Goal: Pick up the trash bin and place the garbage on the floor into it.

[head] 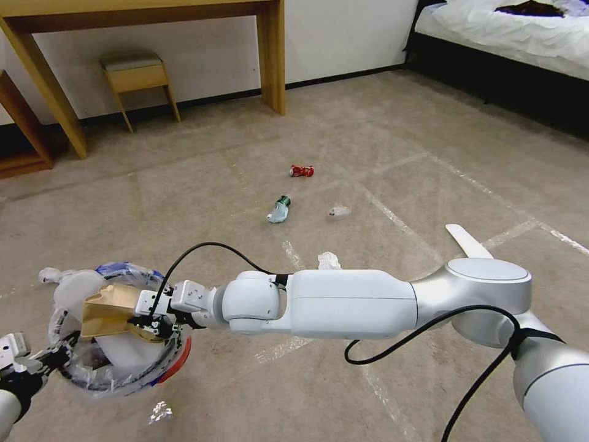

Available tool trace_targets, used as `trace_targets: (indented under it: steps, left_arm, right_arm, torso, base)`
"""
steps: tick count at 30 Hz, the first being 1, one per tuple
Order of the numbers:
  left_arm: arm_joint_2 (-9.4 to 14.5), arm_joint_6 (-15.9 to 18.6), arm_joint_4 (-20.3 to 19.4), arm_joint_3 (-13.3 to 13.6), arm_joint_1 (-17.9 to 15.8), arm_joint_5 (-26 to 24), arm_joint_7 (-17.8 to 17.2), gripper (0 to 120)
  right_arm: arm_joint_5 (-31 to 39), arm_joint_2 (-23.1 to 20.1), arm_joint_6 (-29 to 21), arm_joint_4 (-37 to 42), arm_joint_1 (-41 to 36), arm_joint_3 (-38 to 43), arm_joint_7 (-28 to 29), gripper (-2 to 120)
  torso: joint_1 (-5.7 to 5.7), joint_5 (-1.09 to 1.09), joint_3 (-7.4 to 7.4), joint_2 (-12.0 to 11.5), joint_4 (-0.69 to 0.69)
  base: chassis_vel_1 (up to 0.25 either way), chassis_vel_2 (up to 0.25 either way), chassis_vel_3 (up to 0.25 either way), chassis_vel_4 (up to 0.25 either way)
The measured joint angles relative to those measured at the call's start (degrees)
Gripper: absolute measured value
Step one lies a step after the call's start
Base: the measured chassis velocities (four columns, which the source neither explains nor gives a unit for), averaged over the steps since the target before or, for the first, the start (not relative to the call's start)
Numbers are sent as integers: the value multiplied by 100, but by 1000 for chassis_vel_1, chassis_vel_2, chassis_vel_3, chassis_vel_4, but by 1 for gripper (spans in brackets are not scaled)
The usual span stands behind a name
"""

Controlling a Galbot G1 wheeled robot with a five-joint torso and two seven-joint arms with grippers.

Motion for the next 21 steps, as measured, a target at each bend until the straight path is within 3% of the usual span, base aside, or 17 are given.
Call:
trace_targets:
  steps: [15, 21]
  left_arm:
    - [-13, 0, 56, 3, 3, 37, 23, 1]
    - [-36, 0, 66, 10, -5, 73, 58, 1]
  right_arm:
    - [4, -11, -5, 32, 21, 24, 2, 92]
    - [32, -2, -10, 81, 71, 57, 4, 100]
  torso:
    - [0, 0, 0, 0, 0]
    - [0, 0, 0, 0, 0]
  base:
    - [0, 0, 0, 0]
    - [0, 0, 0, 0]
